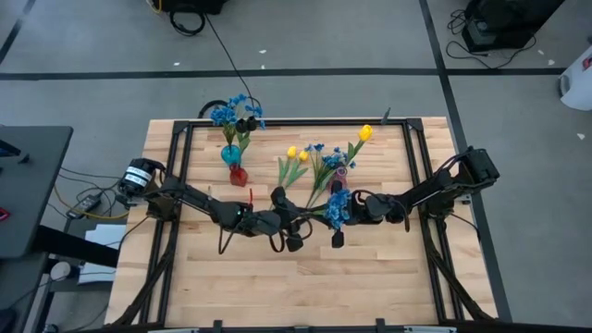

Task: Sort flowers into vase by color
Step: Put the blue flower into the blue vase

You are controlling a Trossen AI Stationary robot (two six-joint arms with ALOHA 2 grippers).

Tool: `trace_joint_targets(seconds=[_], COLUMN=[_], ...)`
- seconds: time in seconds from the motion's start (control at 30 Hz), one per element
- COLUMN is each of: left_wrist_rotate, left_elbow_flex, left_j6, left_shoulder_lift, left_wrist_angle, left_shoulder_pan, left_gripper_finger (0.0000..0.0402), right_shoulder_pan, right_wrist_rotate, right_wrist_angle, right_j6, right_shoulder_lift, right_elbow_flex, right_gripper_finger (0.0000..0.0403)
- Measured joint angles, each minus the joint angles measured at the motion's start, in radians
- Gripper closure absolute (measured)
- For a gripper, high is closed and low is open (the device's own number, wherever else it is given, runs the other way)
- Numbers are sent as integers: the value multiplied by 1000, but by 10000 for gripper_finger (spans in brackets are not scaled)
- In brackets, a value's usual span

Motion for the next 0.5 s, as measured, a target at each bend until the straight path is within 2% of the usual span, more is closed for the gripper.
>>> trace_joint_targets(seconds=[0.27, 0.37, 0.5], left_wrist_rotate=[9, 9, 4], left_elbow_flex=[0, 0, 0], left_j6=[3, 2, 1], left_shoulder_lift=[0, 0, 0], left_wrist_angle=[2, 2, 3], left_shoulder_pan=[-1, -1, -1], left_gripper_finger=[369, 377, 372], right_shoulder_pan=[-1, 4, 11], right_wrist_rotate=[4, 4, 4], right_wrist_angle=[-2, -3, -3], right_j6=[7, 7, 8], right_shoulder_lift=[0, 0, 0], right_elbow_flex=[0, 0, 0], right_gripper_finger=[325, 300, 244])
